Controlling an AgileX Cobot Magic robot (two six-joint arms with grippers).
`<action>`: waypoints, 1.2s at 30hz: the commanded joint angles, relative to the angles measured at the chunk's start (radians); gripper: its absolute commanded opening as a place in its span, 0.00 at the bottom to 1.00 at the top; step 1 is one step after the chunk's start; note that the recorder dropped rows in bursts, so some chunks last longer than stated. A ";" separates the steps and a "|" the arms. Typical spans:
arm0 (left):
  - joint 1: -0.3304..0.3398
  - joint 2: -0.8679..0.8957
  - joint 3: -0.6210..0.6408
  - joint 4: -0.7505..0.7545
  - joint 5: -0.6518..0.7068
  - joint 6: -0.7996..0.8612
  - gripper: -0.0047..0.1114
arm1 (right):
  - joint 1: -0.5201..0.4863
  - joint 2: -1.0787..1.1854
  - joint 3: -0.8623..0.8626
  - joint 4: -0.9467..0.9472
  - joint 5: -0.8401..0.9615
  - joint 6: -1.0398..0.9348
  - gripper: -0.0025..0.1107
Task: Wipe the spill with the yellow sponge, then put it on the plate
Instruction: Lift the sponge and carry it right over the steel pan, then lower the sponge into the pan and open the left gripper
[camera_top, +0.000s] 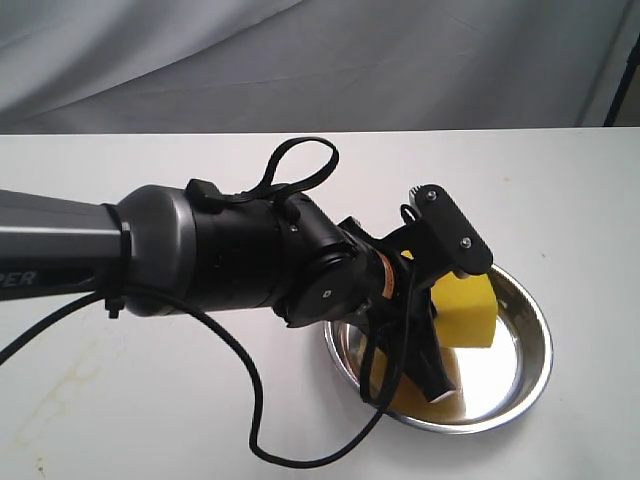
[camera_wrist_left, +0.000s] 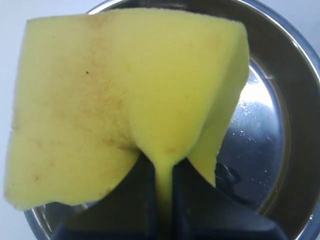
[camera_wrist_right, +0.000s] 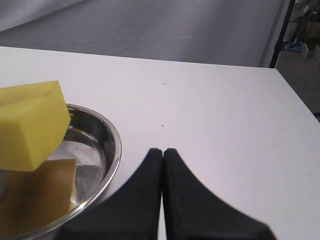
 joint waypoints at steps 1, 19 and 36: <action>-0.004 -0.003 0.001 -0.005 -0.013 -0.009 0.04 | 0.001 -0.007 0.004 0.004 -0.001 -0.003 0.02; -0.004 0.025 0.001 -0.085 -0.017 -0.016 0.04 | 0.001 -0.007 0.004 0.004 -0.001 -0.003 0.02; -0.004 0.081 0.001 -0.076 -0.142 0.017 0.05 | 0.001 -0.007 0.004 0.004 -0.001 -0.003 0.02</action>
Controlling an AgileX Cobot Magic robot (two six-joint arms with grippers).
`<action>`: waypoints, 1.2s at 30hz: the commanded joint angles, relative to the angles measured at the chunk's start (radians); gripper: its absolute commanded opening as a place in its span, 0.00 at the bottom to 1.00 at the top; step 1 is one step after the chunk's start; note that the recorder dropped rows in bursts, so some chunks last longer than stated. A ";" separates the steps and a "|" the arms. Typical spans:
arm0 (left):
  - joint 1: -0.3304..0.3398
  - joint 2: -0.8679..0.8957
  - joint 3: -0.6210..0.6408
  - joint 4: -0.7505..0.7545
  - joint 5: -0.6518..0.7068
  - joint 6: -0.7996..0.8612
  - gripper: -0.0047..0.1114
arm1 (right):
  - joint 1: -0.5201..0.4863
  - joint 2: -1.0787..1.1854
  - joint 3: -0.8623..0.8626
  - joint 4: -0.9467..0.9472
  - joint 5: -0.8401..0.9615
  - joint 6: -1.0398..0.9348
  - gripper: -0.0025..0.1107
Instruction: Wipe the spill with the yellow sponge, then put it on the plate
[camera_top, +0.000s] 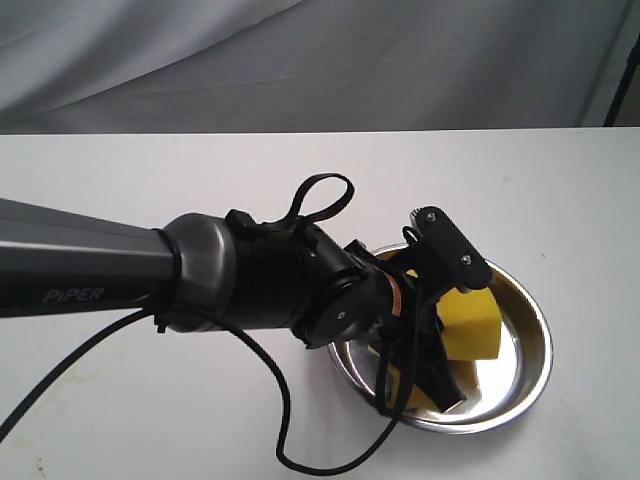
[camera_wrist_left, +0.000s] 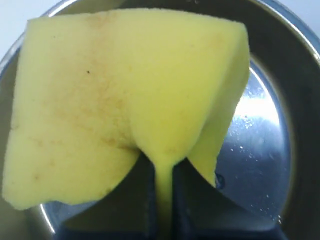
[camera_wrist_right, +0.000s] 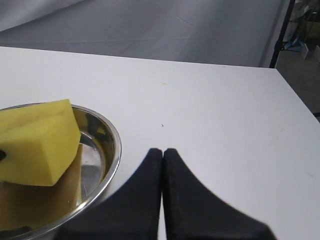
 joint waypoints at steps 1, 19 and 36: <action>-0.004 -0.001 0.001 -0.005 -0.044 0.017 0.07 | 0.001 -0.007 0.004 0.004 -0.001 -0.003 0.02; -0.004 -0.001 0.001 -0.011 -0.024 -0.038 0.80 | 0.001 -0.007 0.004 0.004 -0.001 -0.003 0.02; 0.002 -0.169 -0.004 -0.009 -0.031 -0.065 0.80 | 0.001 -0.007 0.004 0.004 -0.001 -0.003 0.02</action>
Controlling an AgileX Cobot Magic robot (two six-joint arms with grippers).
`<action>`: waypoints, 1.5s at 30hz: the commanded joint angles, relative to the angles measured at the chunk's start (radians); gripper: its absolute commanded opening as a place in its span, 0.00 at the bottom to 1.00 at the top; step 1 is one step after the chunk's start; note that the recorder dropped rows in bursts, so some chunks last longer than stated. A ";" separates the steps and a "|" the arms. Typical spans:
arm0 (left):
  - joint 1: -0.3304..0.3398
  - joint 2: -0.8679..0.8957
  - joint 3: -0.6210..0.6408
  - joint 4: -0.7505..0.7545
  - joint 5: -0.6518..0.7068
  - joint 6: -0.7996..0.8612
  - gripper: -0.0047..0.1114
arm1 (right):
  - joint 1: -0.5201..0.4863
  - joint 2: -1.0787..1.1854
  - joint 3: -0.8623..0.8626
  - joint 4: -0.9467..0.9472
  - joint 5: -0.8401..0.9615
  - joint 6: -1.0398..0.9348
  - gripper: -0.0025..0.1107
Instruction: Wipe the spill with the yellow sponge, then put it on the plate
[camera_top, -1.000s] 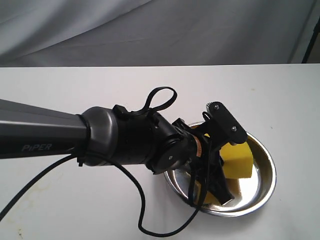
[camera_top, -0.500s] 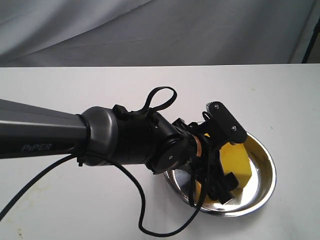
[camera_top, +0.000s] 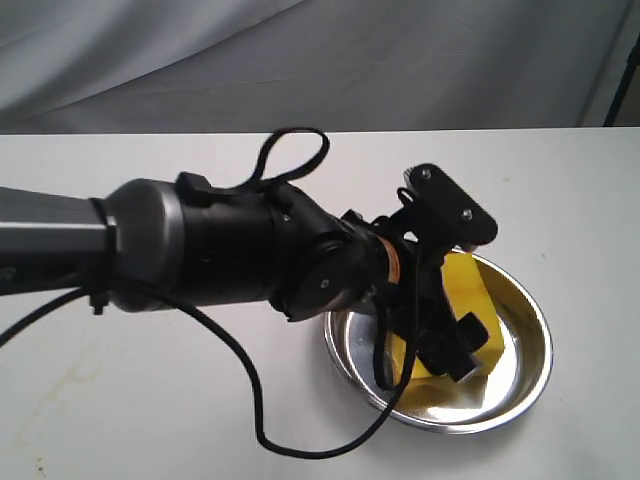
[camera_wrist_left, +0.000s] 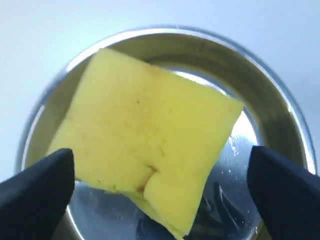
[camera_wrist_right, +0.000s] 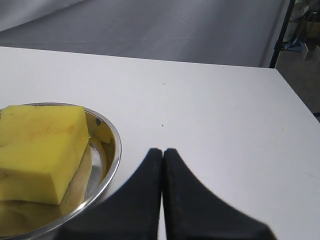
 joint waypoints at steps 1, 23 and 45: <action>0.007 -0.066 -0.004 -0.004 -0.084 -0.015 0.80 | 0.001 -0.007 0.004 0.004 -0.001 -0.003 0.02; 0.293 -0.074 -0.004 -0.101 -0.444 -0.032 0.04 | 0.001 -0.007 0.004 0.004 -0.001 -0.003 0.02; 0.722 -0.318 -0.274 0.080 0.332 -0.026 0.04 | 0.001 -0.007 0.004 0.004 -0.001 -0.003 0.02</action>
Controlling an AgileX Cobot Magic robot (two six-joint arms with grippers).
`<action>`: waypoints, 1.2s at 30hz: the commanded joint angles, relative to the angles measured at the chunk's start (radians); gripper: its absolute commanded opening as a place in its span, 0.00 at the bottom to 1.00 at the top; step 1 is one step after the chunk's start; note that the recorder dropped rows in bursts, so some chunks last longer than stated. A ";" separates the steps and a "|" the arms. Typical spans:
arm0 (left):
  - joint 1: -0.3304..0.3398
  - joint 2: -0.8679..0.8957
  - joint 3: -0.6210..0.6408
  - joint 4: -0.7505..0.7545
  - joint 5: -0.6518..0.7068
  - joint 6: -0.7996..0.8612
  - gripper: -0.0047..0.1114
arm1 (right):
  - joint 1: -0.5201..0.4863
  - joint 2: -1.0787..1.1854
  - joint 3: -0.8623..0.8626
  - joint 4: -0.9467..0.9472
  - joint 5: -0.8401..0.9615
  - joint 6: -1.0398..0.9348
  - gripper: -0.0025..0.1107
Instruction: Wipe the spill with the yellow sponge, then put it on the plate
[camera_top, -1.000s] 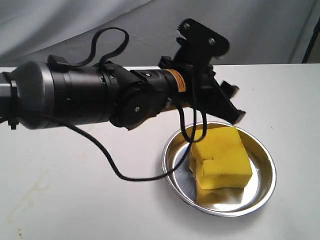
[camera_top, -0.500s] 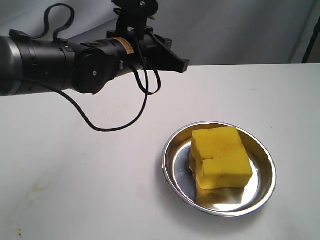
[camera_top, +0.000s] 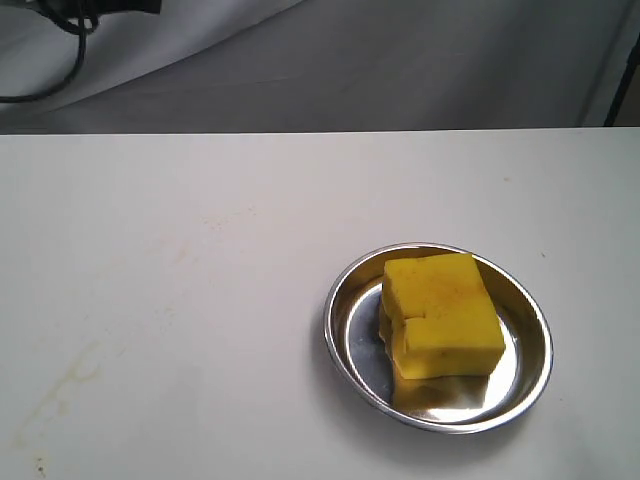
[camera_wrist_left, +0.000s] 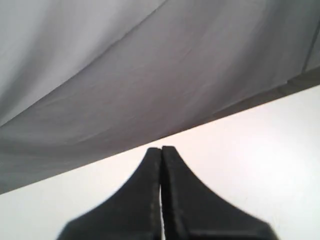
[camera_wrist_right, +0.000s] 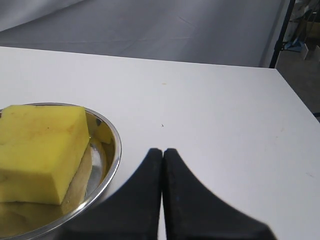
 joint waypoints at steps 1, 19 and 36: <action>0.007 -0.031 -0.108 0.161 0.255 -0.091 0.04 | 0.001 -0.007 0.004 0.004 -0.001 -0.003 0.02; 0.007 -0.346 0.011 0.317 0.413 -0.182 0.04 | 0.001 -0.007 0.004 0.004 -0.001 -0.001 0.02; 0.007 -0.824 0.510 0.198 0.224 -0.207 0.04 | 0.001 -0.007 0.004 0.004 -0.001 -0.001 0.02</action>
